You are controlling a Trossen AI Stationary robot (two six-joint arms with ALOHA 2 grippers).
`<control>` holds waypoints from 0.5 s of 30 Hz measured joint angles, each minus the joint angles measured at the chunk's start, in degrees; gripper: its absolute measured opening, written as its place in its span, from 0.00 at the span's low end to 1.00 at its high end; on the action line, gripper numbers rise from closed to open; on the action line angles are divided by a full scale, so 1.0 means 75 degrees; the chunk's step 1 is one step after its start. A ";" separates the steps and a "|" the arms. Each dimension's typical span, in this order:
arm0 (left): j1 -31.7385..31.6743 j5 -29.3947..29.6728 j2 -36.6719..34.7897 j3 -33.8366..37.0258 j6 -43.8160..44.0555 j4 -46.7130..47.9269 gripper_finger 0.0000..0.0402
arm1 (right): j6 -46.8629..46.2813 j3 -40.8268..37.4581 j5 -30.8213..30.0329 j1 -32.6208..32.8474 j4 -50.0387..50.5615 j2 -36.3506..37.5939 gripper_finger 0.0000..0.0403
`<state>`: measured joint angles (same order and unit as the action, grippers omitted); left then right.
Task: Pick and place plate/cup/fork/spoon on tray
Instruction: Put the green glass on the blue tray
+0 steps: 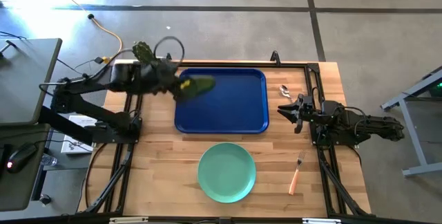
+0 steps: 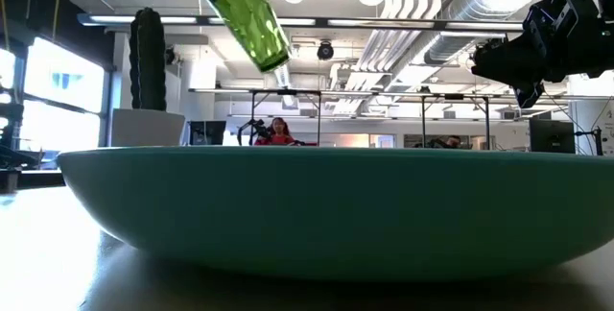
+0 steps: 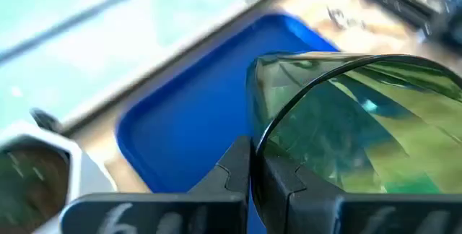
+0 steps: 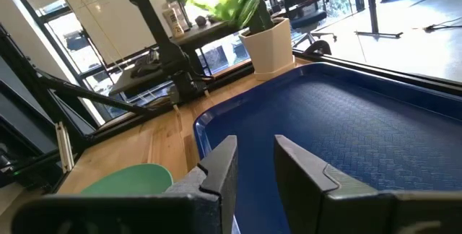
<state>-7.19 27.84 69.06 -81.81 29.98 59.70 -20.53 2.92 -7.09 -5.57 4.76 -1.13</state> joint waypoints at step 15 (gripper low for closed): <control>-0.3025 -0.1435 0.0672 -0.0030 -0.1829 -0.1218 0.00 | 0.0001 0.0000 0.0000 -0.0001 0.0000 0.0003 0.20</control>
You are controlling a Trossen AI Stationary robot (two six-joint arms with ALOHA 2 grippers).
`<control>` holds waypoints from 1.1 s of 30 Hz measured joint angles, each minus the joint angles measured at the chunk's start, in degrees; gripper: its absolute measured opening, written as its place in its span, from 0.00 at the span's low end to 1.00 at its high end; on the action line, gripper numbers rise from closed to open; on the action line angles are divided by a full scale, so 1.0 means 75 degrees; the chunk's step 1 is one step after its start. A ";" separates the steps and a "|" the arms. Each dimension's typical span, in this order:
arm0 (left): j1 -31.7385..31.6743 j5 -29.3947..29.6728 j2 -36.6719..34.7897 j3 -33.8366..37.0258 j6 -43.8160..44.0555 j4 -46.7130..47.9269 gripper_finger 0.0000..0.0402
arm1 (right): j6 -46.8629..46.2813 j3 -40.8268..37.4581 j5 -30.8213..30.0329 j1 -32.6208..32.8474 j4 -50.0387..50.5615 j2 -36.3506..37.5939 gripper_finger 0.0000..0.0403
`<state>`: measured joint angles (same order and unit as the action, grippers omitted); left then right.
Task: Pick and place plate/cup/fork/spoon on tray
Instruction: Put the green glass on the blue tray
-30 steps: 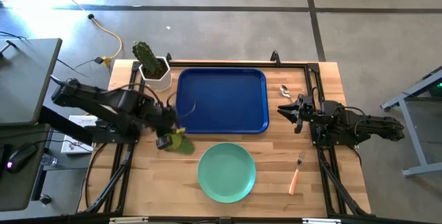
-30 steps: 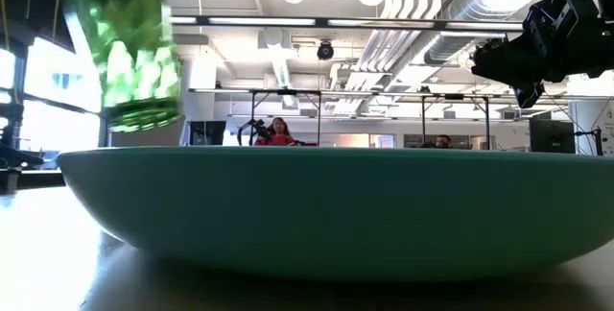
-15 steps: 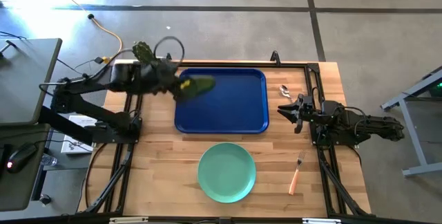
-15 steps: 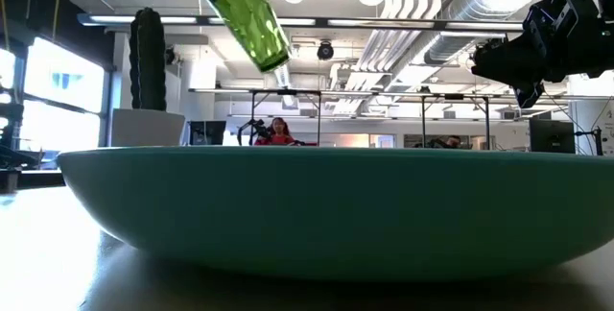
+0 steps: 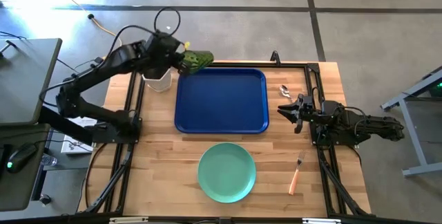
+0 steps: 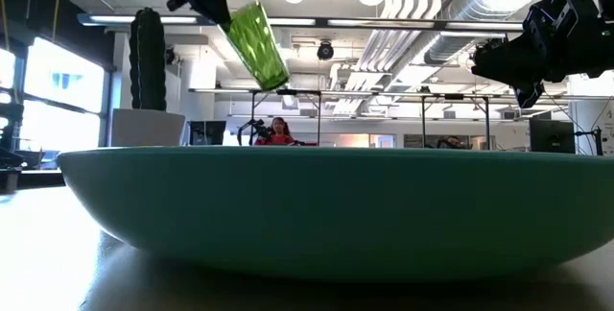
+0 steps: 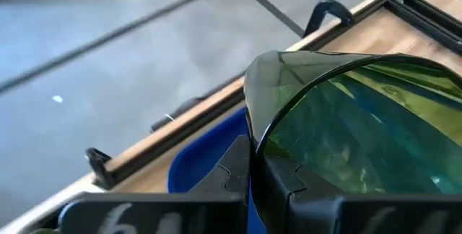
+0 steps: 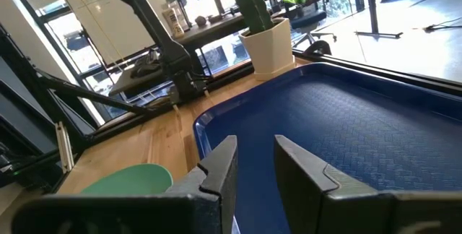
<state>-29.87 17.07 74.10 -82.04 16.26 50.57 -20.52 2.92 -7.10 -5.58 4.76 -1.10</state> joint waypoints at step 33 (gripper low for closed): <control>-0.2017 -0.1990 0.3416 -0.2664 -0.0606 0.3835 0.01 | -0.0002 0.0000 0.0000 -0.0001 0.0000 0.0000 0.20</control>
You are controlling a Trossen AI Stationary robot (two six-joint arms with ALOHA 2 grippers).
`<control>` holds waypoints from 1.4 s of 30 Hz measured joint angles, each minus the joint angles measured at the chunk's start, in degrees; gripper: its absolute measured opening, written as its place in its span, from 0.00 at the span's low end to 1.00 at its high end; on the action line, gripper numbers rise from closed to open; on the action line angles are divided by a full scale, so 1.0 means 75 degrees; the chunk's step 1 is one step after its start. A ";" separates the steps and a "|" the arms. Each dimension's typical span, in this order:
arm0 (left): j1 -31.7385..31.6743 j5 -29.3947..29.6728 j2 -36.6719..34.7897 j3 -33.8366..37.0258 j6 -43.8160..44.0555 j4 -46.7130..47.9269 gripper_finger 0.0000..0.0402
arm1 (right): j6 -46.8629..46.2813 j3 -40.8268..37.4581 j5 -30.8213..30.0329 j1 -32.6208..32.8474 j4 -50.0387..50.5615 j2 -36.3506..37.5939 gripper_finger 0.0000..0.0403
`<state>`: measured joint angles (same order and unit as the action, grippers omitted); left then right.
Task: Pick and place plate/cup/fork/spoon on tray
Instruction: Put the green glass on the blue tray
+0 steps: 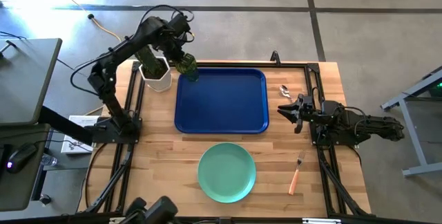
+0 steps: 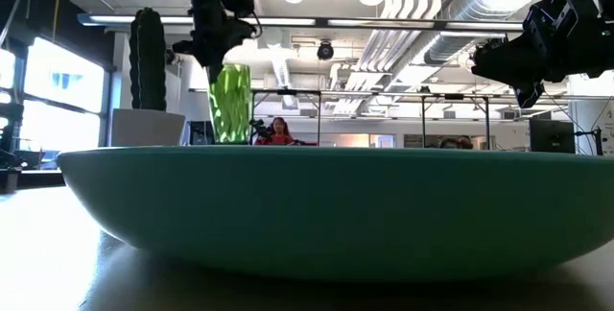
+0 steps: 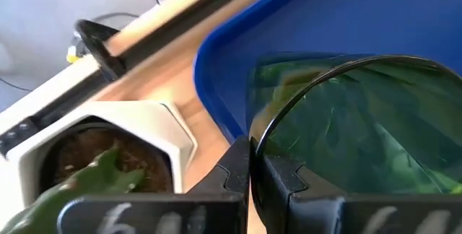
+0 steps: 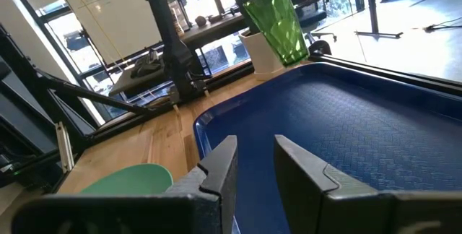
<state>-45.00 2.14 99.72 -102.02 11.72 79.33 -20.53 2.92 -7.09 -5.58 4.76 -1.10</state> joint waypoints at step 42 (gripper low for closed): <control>0.0004 0.0030 0.1102 0.0000 0.1021 -0.0017 0.01 | 0.0000 0.0000 0.0000 0.0002 -0.0001 0.0000 0.20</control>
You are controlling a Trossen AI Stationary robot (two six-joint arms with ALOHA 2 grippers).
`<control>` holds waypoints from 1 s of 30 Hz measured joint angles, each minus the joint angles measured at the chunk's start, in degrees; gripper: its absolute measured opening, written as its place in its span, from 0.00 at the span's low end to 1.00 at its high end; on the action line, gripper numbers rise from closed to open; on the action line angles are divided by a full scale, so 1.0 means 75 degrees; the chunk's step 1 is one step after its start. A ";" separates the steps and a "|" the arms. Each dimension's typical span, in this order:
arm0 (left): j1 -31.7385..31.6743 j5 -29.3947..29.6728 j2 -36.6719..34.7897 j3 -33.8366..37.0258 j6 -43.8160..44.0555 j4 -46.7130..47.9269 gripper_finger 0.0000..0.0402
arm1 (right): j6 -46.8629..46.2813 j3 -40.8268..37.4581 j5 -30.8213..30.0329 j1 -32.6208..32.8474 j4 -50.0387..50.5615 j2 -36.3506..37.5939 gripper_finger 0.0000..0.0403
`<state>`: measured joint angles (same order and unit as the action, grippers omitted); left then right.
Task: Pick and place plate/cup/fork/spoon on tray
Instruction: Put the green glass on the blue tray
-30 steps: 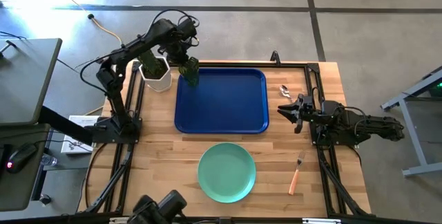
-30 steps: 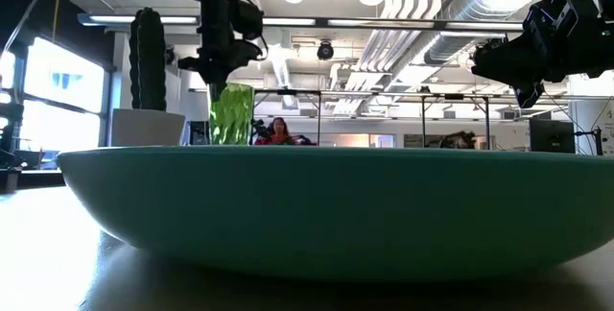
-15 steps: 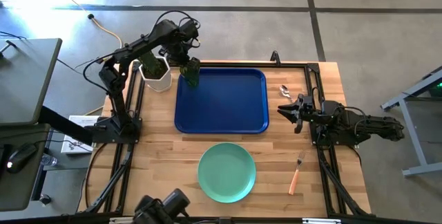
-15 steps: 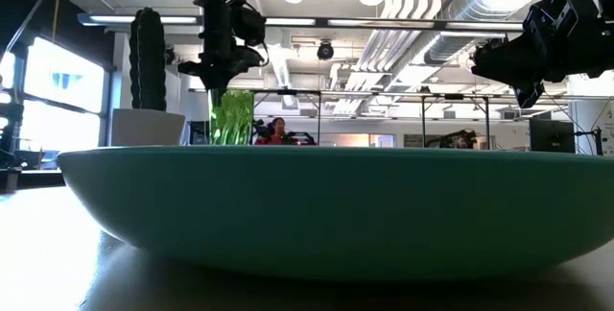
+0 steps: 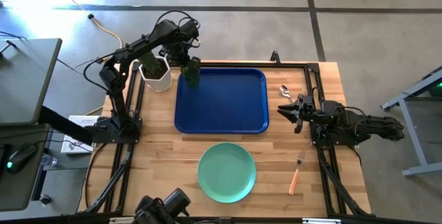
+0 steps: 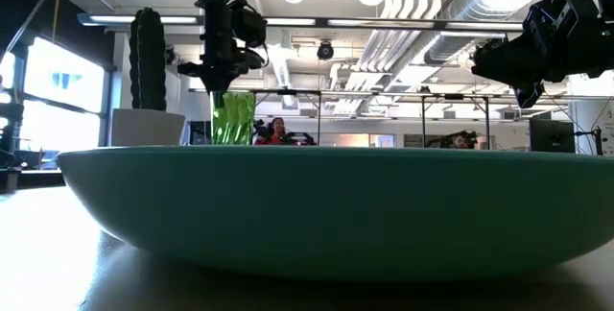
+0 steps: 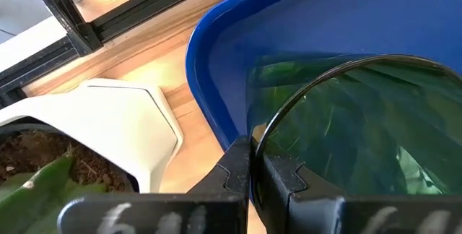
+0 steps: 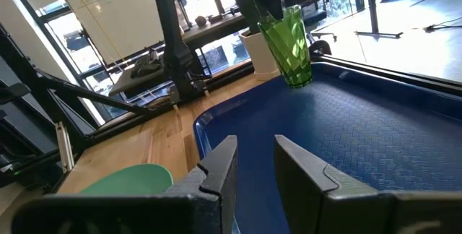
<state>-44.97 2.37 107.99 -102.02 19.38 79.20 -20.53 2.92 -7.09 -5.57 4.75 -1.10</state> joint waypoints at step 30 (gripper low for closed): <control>-0.0003 0.0119 0.0239 0.0003 0.0012 -0.0045 0.16 | 0.0000 0.0000 0.0000 0.0000 0.0000 0.0000 0.20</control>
<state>-44.99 3.27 109.78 -102.00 19.46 78.86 -20.53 2.92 -7.09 -5.57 4.76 -1.10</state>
